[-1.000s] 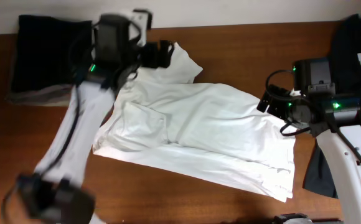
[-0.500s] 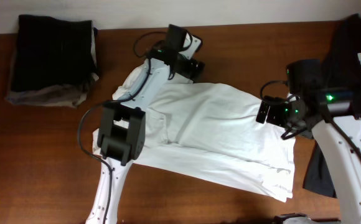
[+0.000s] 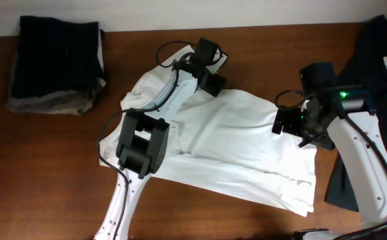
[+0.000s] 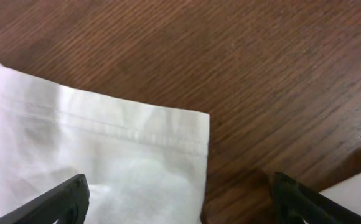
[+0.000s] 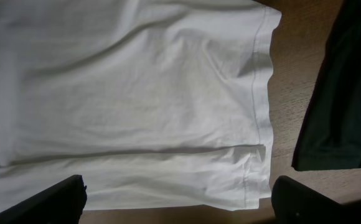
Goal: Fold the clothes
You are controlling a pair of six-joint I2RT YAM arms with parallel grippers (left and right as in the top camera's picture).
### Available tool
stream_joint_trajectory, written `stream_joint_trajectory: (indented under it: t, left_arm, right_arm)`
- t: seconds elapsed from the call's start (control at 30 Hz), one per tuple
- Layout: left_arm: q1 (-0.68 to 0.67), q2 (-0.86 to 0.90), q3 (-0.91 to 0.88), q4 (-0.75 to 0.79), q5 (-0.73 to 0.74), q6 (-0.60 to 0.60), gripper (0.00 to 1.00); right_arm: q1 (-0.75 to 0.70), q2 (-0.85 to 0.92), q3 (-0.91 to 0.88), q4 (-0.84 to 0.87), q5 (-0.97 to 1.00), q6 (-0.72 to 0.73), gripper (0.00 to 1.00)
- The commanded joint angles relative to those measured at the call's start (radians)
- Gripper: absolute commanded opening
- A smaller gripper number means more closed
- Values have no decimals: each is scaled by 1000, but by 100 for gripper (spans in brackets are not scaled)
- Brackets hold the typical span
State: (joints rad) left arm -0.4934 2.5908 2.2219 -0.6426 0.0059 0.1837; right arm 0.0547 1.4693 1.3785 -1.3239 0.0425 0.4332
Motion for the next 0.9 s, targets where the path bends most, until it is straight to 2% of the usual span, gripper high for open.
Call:
stream_joint_trajectory:
  t: [0.0, 0.07, 0.13, 0.2, 0.27, 0.3, 0.37, 0.47, 0.63, 0.87]
  left_arm:
    - [-3, 55, 2, -6, -63, 16, 75]
    - [-3, 55, 2, -1, -63, 11, 60]
    - [-3, 55, 2, 15, -63, 9, 58]
    - [-3, 55, 2, 28, -63, 8, 46]
    - [-3, 55, 2, 29, -63, 8, 27]
    - [-1, 55, 2, 29, -63, 8, 25]
    - [6, 55, 2, 29, -64, -42, 2]
    - [23, 55, 2, 29, -61, -152, 1]
    - [33, 55, 2, 17, -55, -153, 1]
    - [32, 55, 2, -4, -55, -154, 1]
  right_arm:
    - [-3, 0, 16, 0, 28, -11, 99]
    - [-3, 0, 16, 0, 53, -10, 99]
    - [-3, 0, 16, 0, 68, -10, 99]
    - [-3, 0, 16, 1, 69, -10, 99]
    - [-3, 0, 16, 17, 99, -10, 100]
    - [-4, 0, 16, 44, 140, -10, 99]
    - [-18, 12, 16, 99, 175, -50, 100]
    - [-113, 95, 16, 149, 172, -129, 99]
    - [-336, 319, 16, 209, 13, -217, 99]
    - [-422, 370, 16, 333, 0, -216, 100]
